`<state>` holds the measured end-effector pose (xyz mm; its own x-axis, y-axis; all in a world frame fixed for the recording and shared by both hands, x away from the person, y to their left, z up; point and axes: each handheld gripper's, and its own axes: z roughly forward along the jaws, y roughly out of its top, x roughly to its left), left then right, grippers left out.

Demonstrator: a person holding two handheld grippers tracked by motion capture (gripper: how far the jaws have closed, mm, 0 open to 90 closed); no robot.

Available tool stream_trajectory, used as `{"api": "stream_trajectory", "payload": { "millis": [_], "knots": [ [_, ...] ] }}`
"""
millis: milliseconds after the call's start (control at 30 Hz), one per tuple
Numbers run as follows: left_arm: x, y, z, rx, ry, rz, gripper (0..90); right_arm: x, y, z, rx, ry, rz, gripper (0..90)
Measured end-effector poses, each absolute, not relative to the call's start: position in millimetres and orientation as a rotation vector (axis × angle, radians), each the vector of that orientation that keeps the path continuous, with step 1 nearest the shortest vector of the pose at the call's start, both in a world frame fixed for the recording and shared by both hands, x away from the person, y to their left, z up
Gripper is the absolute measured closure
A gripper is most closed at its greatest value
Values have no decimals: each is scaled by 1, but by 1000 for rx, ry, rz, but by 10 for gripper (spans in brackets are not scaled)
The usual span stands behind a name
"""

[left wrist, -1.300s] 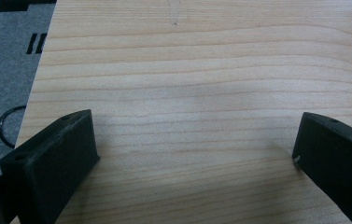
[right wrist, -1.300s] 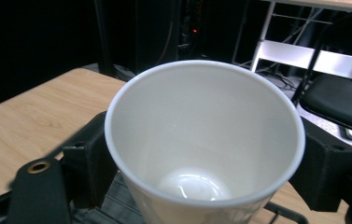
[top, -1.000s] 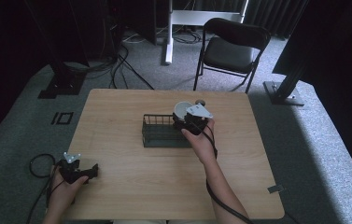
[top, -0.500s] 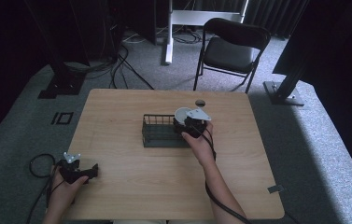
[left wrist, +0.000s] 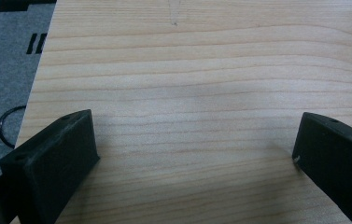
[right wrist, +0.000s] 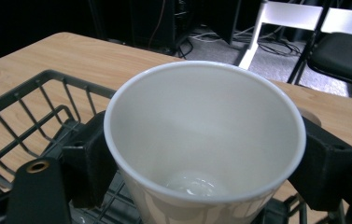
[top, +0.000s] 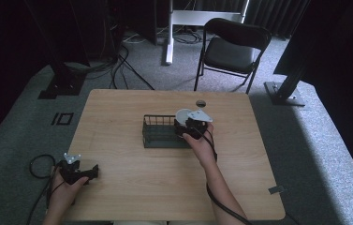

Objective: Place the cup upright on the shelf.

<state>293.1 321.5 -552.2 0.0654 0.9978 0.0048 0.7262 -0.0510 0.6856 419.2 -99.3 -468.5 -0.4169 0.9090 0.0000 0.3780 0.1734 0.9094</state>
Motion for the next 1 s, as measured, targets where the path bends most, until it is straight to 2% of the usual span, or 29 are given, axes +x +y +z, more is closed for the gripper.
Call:
{"api": "stream_trajectory", "payload": {
  "millis": [67,133,600,1000],
  "knots": [
    [293,321,-552,1832,1713,685,1,420,-99,-468,1198,1892,1203,180],
    [293,321,-552,1832,1713,685,1,420,-100,-466,1195,1896,1215,122],
    [293,321,-552,1832,1713,685,1,405,-108,-442,1155,1872,1262,115],
    [293,321,-552,1832,1713,685,1,391,-122,-441,1163,1858,1291,115]
  ]
}}
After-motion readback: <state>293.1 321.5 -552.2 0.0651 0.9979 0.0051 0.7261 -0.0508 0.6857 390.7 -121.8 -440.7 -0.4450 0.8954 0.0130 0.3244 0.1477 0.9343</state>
